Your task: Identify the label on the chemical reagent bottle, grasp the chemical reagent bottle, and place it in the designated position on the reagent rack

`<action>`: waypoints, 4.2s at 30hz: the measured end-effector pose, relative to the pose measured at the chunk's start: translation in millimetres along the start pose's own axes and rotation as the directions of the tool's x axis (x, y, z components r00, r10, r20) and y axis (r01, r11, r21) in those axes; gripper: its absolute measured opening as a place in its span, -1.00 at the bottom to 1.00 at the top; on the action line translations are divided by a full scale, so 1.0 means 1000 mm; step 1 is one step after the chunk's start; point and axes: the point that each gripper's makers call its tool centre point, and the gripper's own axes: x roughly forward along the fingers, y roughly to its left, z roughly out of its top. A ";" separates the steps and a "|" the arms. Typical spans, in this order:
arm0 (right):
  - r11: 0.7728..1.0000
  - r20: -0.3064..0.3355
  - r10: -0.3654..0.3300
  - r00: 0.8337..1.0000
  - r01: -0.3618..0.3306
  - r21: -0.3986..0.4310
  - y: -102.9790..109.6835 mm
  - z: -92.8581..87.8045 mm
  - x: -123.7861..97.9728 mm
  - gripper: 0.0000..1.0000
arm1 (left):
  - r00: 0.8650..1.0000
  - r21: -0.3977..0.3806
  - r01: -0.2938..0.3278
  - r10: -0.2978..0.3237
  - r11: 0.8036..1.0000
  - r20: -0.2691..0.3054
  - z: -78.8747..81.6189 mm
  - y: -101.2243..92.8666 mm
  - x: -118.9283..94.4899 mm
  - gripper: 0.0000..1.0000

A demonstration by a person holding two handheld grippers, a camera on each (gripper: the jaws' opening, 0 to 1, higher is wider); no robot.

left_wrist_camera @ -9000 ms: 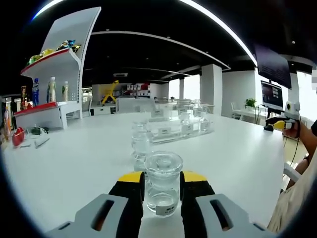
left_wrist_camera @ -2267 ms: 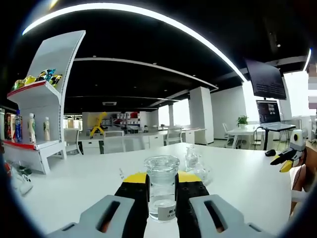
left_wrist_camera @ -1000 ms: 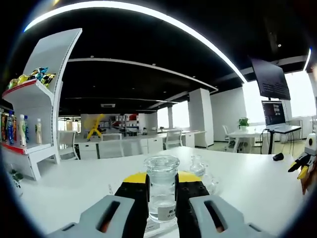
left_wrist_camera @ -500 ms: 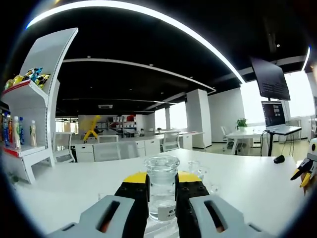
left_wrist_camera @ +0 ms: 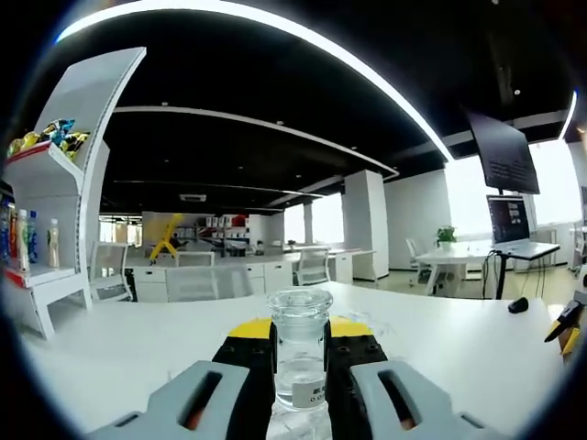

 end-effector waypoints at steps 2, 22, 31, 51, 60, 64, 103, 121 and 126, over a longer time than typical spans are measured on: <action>1.000 -0.001 -0.002 1.000 0.002 0.000 -0.001 0.000 0.000 -0.31 | 1.000 0.011 0.006 -0.006 1.000 0.000 -0.001 -0.003 0.005 -0.62; 1.000 0.001 -0.027 1.000 0.027 0.004 -0.014 0.002 -0.003 -0.31 | 1.000 0.018 0.001 -0.001 1.000 -0.002 -0.018 -0.001 0.052 -0.62; 0.999 -0.002 -0.043 0.999 0.043 -0.001 -0.020 0.001 -0.007 -0.31 | 1.000 0.007 0.010 -0.010 1.000 -0.003 -0.025 -0.004 0.071 -0.62; 0.997 0.000 -0.081 0.997 0.081 -0.006 -0.033 0.004 -0.018 -0.31 | 1.000 0.007 0.014 -0.014 1.000 -0.014 -0.042 -0.006 0.088 -0.62; 0.996 -0.005 -0.086 0.996 0.086 -0.008 -0.034 0.002 -0.019 -0.31 | 0.999 -0.006 0.005 -0.005 1.000 -0.032 -0.056 -0.001 0.092 -0.62; 0.996 -0.004 -0.089 0.996 0.089 -0.006 -0.036 0.002 -0.020 -0.31 | 0.999 -0.013 0.001 -0.002 1.000 -0.043 -0.063 -0.001 0.092 -0.62; 0.993 -0.007 -0.118 0.993 0.117 -0.022 -0.044 0.004 -0.025 -0.31 | 0.997 -0.017 -0.020 0.019 1.000 -0.078 -0.097 -0.004 0.089 -0.61; 0.992 -0.006 -0.120 0.993 0.120 -0.024 -0.045 0.003 -0.027 -0.31 | 0.996 -0.002 -0.026 0.026 1.000 -0.081 -0.101 -0.004 0.090 -0.60; 0.992 -0.005 -0.124 0.992 0.124 -0.026 -0.046 0.003 -0.029 -0.31 | 0.996 0.002 -0.030 0.030 1.000 -0.082 -0.101 -0.004 0.090 -0.60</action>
